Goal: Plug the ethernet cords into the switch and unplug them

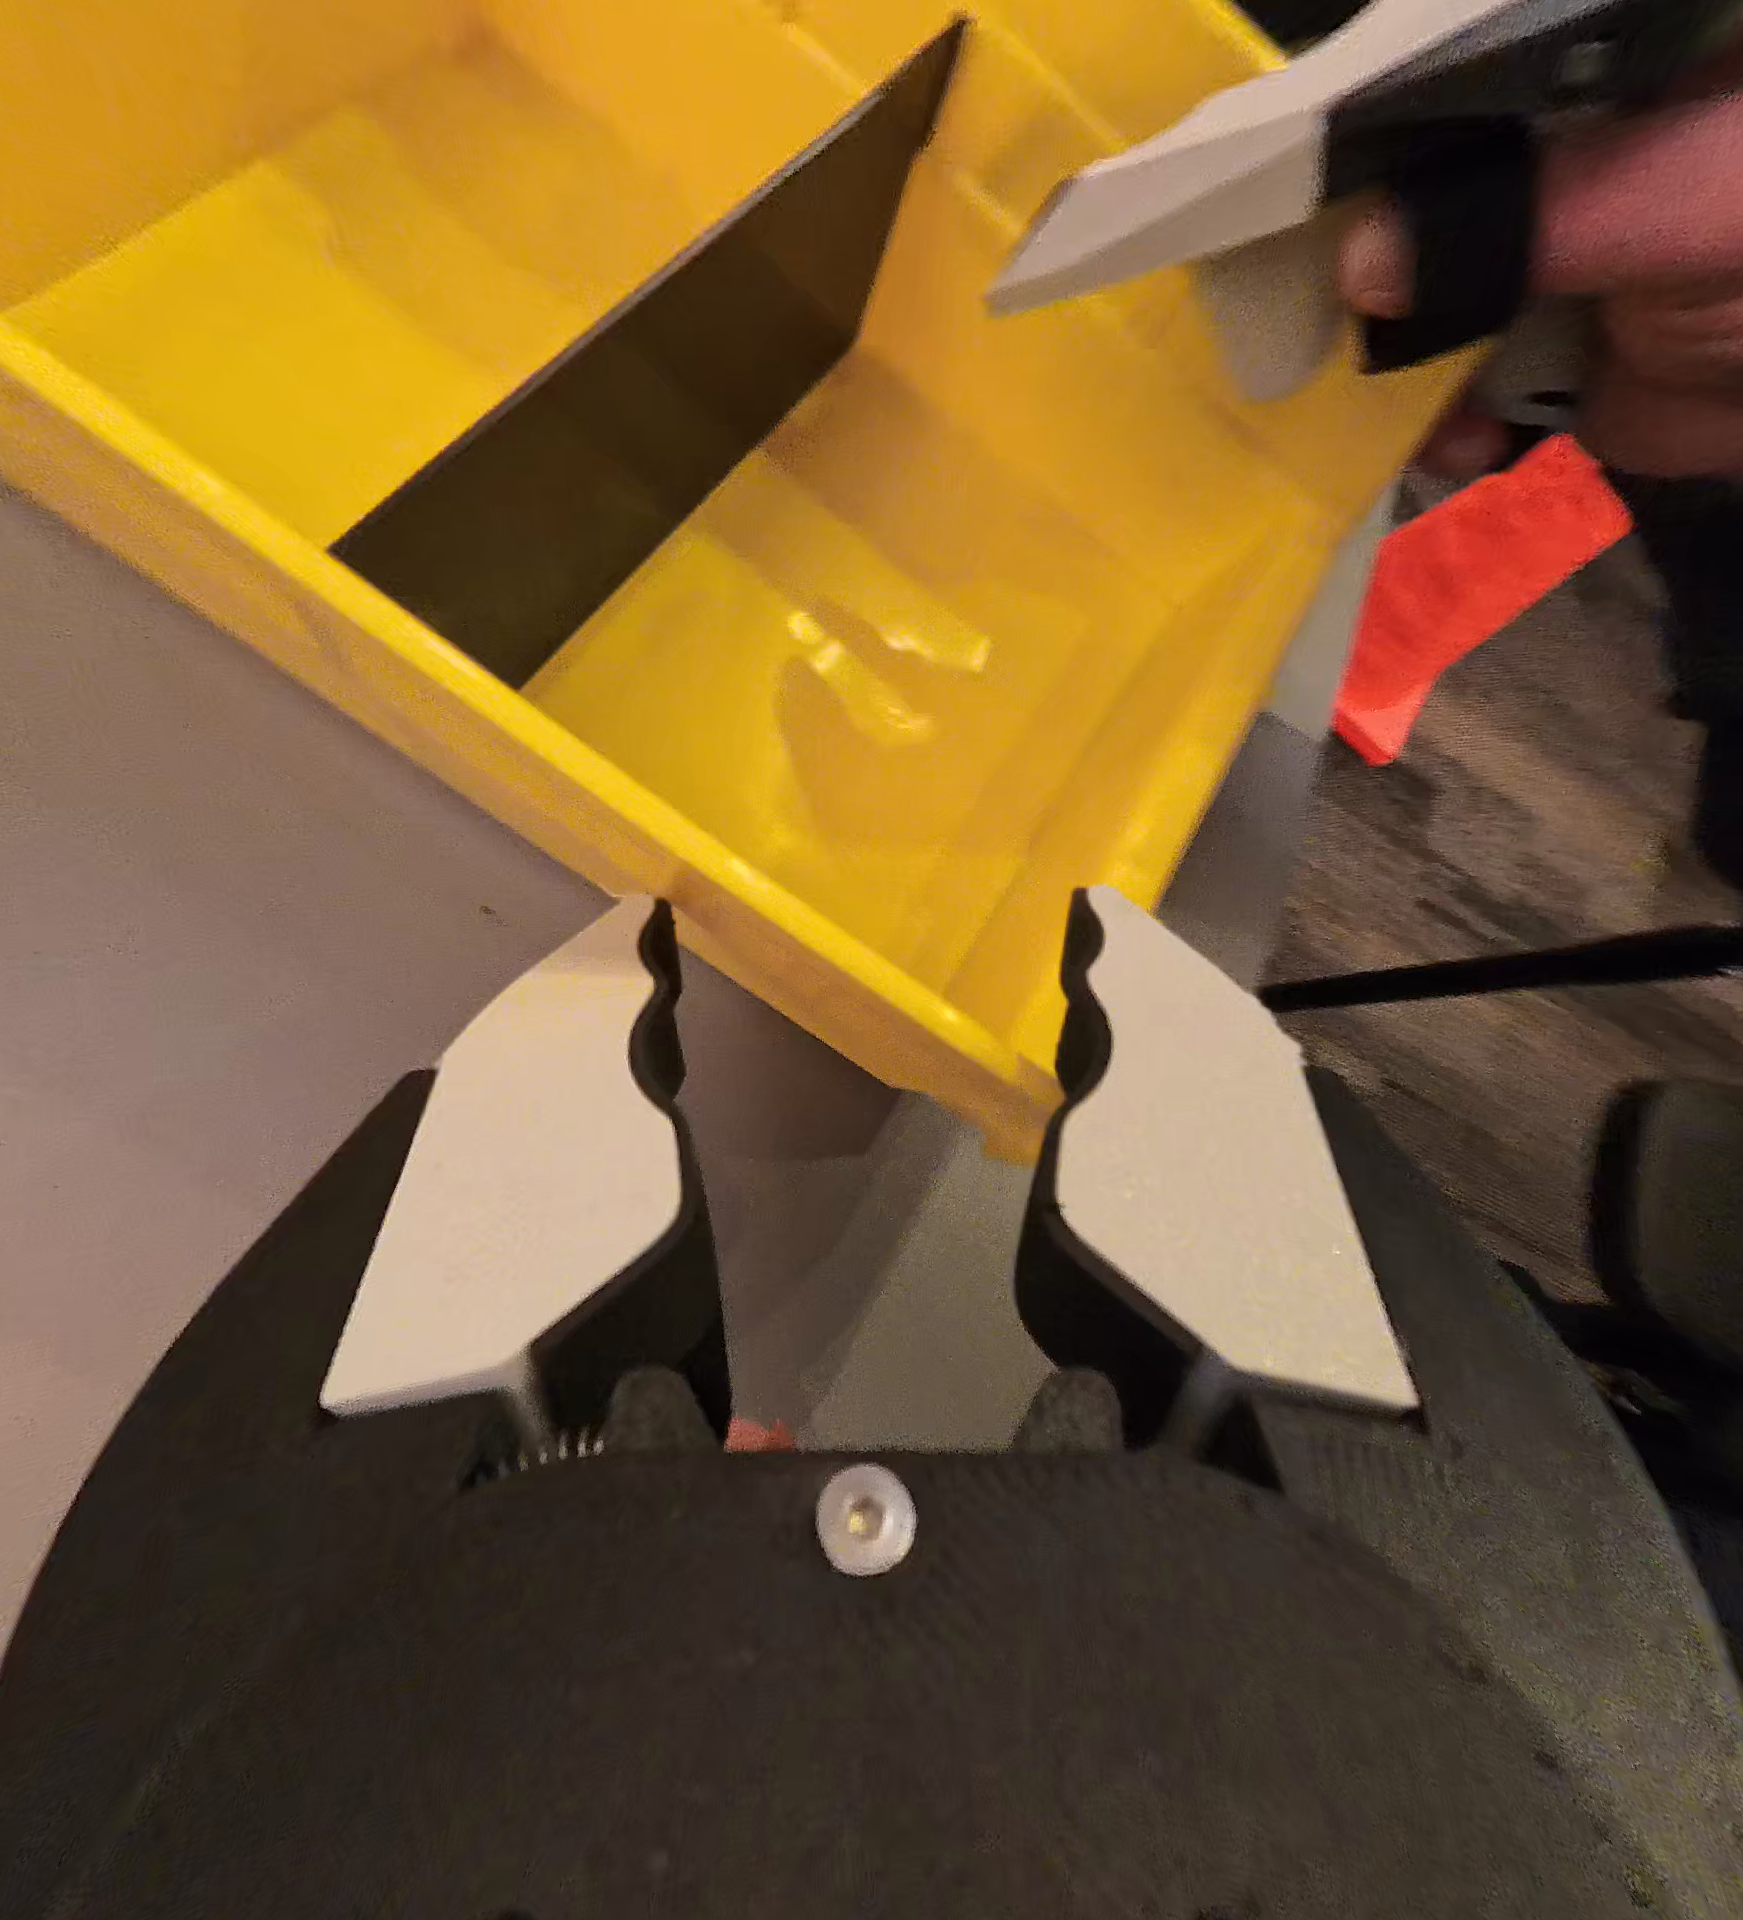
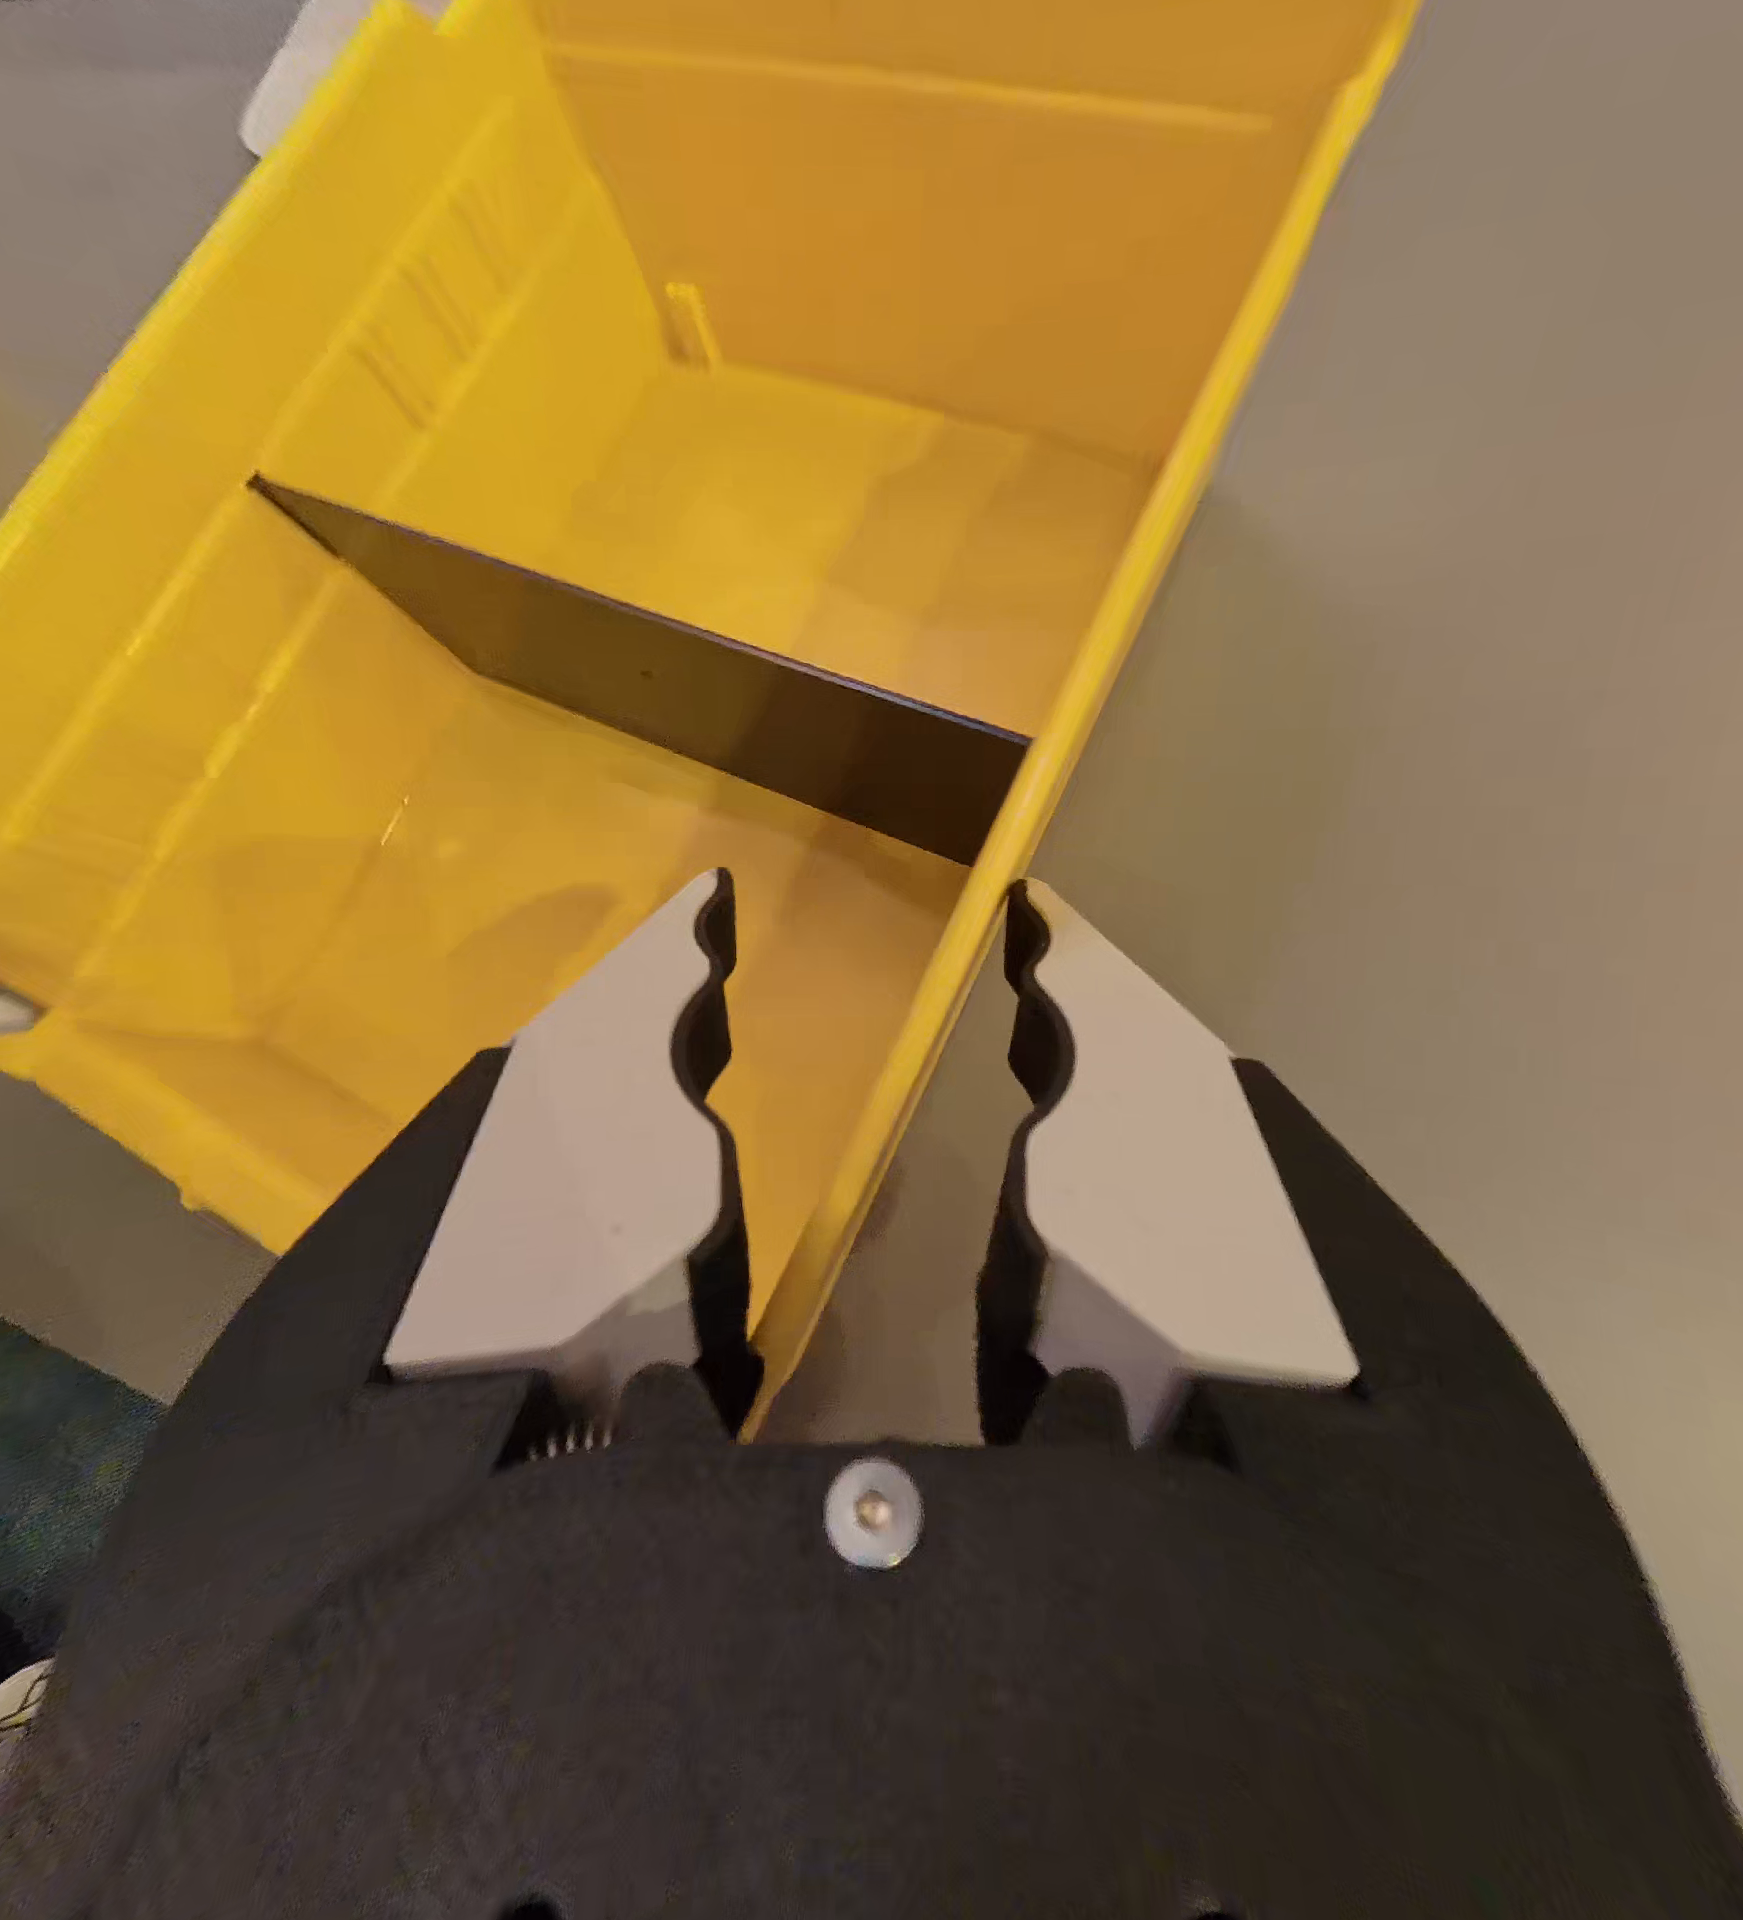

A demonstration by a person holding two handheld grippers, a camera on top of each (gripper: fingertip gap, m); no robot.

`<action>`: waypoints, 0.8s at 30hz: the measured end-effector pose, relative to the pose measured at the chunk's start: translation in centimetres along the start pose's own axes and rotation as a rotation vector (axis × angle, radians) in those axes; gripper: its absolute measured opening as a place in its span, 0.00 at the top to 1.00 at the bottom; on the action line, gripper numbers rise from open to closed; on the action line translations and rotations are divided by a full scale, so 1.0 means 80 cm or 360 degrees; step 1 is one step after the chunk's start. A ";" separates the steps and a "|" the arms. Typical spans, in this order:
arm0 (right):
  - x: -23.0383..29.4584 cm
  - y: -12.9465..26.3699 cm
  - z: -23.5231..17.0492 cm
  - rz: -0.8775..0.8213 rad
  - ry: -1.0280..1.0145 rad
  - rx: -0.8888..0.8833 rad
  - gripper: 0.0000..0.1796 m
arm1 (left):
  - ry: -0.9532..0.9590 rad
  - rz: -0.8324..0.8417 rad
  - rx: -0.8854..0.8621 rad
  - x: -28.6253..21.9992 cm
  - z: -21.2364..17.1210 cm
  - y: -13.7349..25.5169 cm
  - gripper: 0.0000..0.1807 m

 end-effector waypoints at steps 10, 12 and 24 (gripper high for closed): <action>-0.024 -0.002 0.006 -0.0183 0.0323 0.0163 0.95 | 0.0160 0.0775 -0.0153 0.063 -0.086 0.265 0.64; -0.033 0.001 0.005 -0.0201 0.0315 0.0168 0.95 | 0.0316 0.1164 -0.0046 0.103 -0.145 0.335 0.64; -0.105 0.040 -0.019 -0.0391 0.0180 0.0225 0.94 | 0.1007 0.1126 0.0452 0.170 -0.348 0.394 0.78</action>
Point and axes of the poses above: each gripper's, where its closed fingertips meet, y back along the fingers, z out of its top, x = y × z across the jaws, the point moved 6 cm from there along y, back along the fingers
